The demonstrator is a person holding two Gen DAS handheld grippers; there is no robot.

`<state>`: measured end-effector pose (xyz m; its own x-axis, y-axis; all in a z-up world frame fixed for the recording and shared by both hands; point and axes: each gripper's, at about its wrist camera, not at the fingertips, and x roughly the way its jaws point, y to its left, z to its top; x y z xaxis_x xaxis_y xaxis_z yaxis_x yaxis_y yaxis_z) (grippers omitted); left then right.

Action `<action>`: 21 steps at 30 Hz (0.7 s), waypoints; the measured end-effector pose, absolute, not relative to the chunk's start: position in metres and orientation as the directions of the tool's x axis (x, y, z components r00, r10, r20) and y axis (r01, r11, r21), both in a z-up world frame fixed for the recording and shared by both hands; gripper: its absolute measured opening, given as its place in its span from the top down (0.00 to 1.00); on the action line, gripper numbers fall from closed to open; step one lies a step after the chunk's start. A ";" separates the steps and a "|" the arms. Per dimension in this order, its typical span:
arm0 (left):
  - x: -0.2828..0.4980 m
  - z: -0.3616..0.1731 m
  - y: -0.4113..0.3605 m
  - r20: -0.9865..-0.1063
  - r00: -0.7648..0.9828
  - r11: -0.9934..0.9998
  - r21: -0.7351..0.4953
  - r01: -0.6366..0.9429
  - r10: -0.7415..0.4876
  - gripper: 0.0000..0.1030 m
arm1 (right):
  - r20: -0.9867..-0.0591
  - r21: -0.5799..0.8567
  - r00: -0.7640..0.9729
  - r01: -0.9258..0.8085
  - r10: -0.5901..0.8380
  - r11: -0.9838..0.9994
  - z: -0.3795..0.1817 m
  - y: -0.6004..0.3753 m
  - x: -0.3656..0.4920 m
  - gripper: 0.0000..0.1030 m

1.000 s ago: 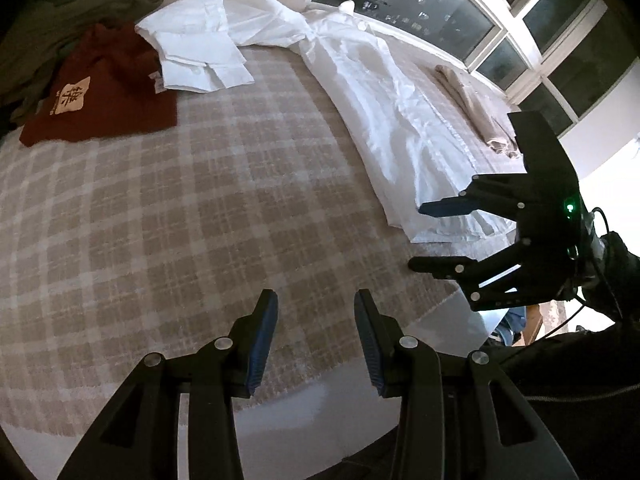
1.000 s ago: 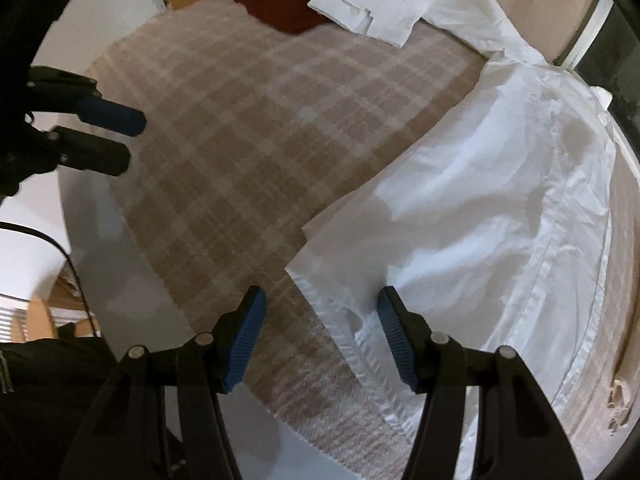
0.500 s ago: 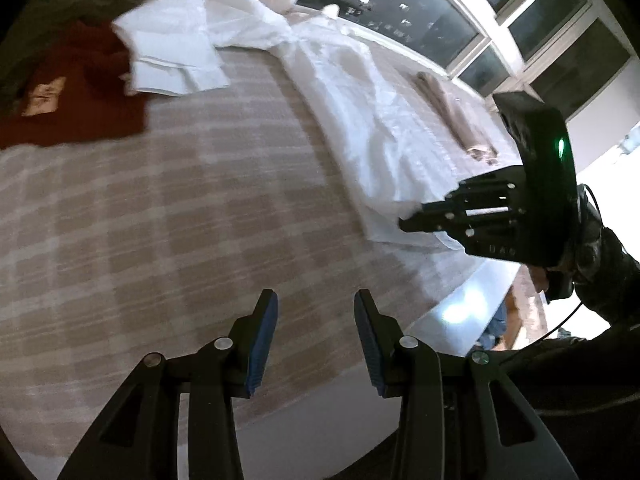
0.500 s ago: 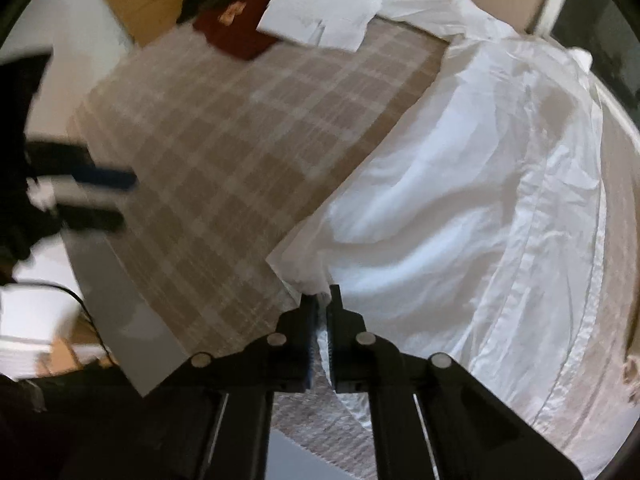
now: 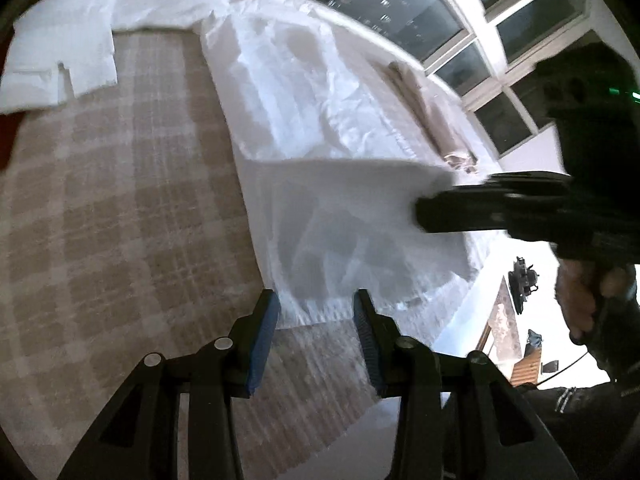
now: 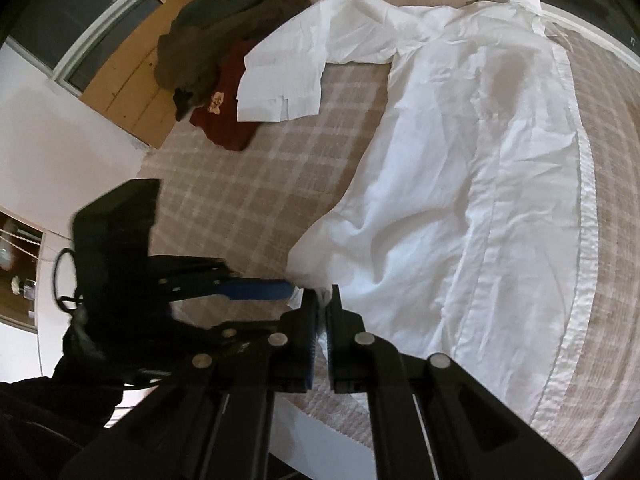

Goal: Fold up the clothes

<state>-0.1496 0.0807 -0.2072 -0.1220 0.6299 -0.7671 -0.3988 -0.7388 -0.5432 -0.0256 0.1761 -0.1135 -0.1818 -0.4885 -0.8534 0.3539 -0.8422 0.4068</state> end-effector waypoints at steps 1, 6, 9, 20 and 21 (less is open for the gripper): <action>-0.150 -0.209 0.080 -0.767 -0.128 -0.742 -0.542 -0.395 0.629 0.85 | -0.850 0.412 -0.183 0.352 -0.494 -0.840 -0.113 0.177 -0.026 0.96; -0.147 -0.210 0.077 -0.741 -0.161 -0.731 -0.559 -0.391 0.652 0.97 | -0.835 0.438 -0.191 0.338 -0.517 -0.833 -0.110 0.187 -0.025 0.96; -0.142 -0.206 0.075 -0.735 -0.172 -0.729 -0.556 -0.399 0.655 0.98 | -0.821 0.455 -0.207 0.322 -0.531 -0.830 -0.103 0.195 -0.024 0.96; -0.150 -0.215 0.065 -0.753 -0.142 -0.752 -0.585 -0.303 0.643 0.76 | -0.805 0.470 -0.231 0.317 -0.547 -0.824 -0.092 0.194 -0.019 0.96; -0.150 -0.214 0.066 -0.753 -0.146 -0.753 -0.583 -0.305 0.641 0.76 | -0.805 0.469 -0.232 0.316 -0.546 -0.825 -0.093 0.194 -0.018 0.96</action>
<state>-0.1505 0.0657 -0.2144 -0.1457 0.6415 -0.7532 -0.3046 -0.7534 -0.5828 -0.0178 0.1944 -0.0926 -0.2321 -0.5462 -0.8048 0.3160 -0.8249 0.4687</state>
